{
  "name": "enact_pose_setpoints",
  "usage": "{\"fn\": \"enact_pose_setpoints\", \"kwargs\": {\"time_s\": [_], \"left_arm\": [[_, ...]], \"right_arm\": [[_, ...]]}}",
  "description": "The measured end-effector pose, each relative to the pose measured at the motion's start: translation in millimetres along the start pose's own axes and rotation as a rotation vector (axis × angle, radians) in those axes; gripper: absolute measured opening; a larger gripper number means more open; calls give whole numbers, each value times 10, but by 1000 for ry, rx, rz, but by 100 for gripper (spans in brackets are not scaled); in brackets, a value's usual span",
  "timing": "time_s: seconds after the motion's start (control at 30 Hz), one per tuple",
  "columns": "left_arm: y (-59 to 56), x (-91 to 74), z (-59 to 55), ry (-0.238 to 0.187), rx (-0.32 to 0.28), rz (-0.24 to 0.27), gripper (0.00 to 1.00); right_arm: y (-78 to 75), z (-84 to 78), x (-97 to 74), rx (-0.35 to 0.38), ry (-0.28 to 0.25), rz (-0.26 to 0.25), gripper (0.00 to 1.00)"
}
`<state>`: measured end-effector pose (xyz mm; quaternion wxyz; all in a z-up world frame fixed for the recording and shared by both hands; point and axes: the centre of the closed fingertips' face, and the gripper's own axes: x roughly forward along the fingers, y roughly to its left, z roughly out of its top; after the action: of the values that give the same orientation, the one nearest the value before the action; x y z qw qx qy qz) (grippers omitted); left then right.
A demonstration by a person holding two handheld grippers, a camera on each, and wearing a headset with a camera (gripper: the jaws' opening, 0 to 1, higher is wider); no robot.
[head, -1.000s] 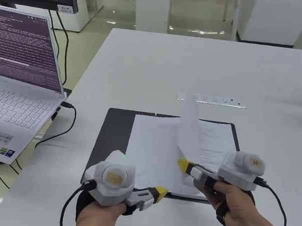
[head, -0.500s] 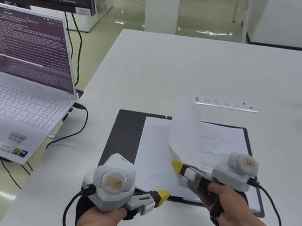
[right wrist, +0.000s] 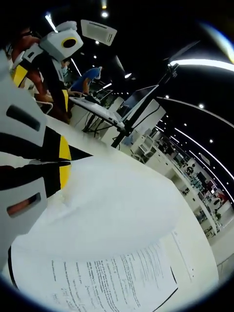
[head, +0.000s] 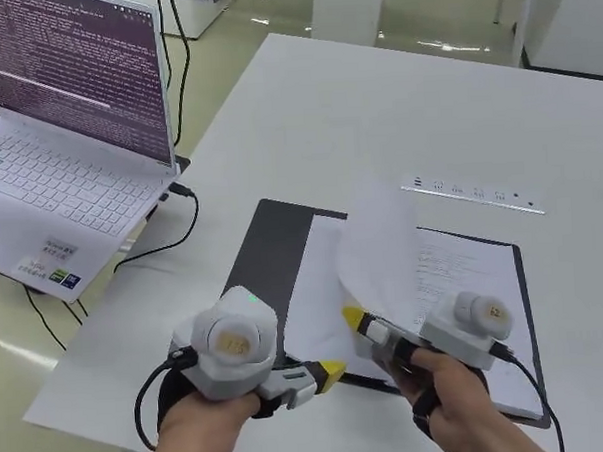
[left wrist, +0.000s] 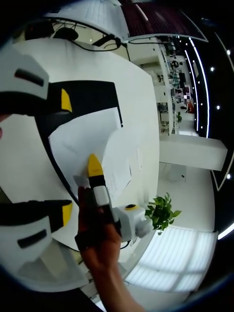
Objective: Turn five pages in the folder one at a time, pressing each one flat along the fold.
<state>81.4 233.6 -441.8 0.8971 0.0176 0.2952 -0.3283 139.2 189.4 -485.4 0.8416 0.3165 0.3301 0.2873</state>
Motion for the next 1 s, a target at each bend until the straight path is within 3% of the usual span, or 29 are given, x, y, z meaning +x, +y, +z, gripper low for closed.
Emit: {"fn": "enact_pose_setpoints", "kwargs": {"time_s": [0.4,1.0], "left_arm": [[218,-75,-81,7,-44,25,70],[392,-59,-193,33,-67,29,70]], "right_arm": [[98,-209,306,29,53,19,0],[-163,-436,577,72,94,-62,0]]}}
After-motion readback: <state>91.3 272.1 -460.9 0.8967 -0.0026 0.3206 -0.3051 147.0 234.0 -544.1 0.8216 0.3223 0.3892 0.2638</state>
